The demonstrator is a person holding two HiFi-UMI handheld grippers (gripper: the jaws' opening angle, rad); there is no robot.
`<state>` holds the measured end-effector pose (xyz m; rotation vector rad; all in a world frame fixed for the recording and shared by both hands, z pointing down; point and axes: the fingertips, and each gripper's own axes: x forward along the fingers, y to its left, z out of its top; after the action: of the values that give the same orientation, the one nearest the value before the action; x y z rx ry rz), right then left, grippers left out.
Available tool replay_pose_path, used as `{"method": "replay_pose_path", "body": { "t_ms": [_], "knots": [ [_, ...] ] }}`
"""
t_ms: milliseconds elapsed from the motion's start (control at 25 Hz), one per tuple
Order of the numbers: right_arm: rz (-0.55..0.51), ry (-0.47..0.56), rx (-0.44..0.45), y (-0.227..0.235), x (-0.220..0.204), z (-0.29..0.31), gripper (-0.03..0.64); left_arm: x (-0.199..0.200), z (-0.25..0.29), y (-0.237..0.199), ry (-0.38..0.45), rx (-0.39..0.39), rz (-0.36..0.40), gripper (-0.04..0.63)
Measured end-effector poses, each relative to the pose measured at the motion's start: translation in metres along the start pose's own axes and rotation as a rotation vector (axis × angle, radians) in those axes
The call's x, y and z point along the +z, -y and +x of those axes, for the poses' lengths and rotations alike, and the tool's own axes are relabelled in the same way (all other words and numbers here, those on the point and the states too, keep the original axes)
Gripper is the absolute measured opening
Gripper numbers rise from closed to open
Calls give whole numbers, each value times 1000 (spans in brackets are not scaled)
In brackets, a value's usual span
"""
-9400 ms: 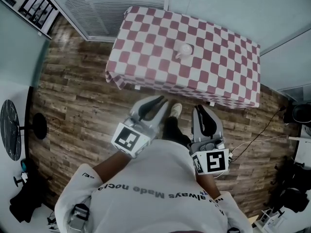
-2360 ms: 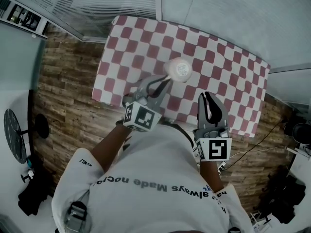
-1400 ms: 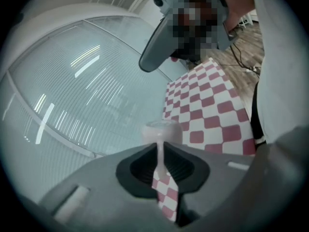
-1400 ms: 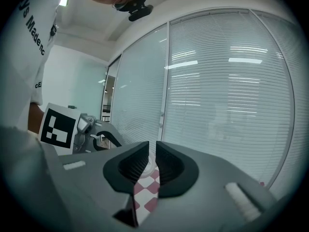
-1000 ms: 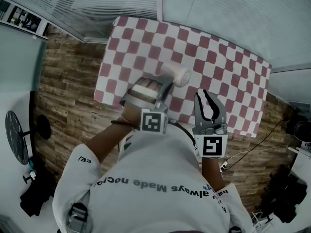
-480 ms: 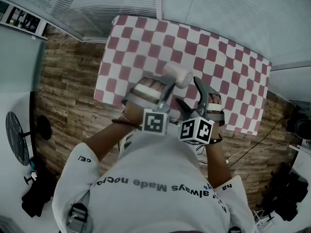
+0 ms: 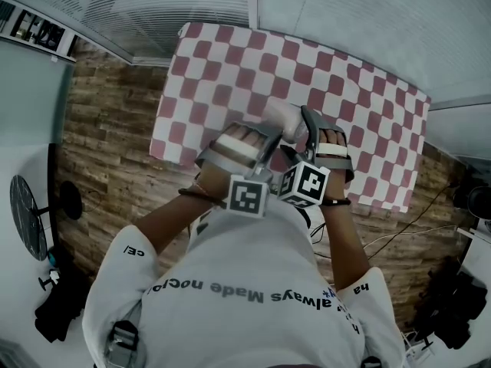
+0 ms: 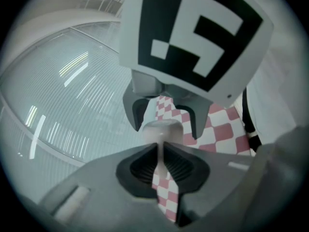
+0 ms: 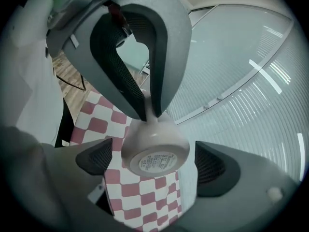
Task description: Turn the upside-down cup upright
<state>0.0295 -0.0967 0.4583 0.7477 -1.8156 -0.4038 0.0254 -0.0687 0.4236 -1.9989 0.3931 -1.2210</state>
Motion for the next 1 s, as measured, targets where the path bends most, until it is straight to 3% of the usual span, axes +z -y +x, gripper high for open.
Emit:
{"method": "replay_pose_path", "body": {
  "t_ms": [200,360,720,880,1000],
  "knots": [
    [-30,-10,-24,4,0,4,517,5,-1,2,13,-4,-3,40],
    [-33,-16,-32,3,-1,6,448,7,-1,2,15,0,3,40],
    [-28,-13,-68,9,0,4,445,9,-3,-1,46,24,5,50],
    [-21,-18,-85,12,-3,2,445,13,-6,-4,82,27,-51,111],
    [-20,-18,-102,17,-5,0,445,10,-6,-2,110,-1,-140,170]
  ]
}}
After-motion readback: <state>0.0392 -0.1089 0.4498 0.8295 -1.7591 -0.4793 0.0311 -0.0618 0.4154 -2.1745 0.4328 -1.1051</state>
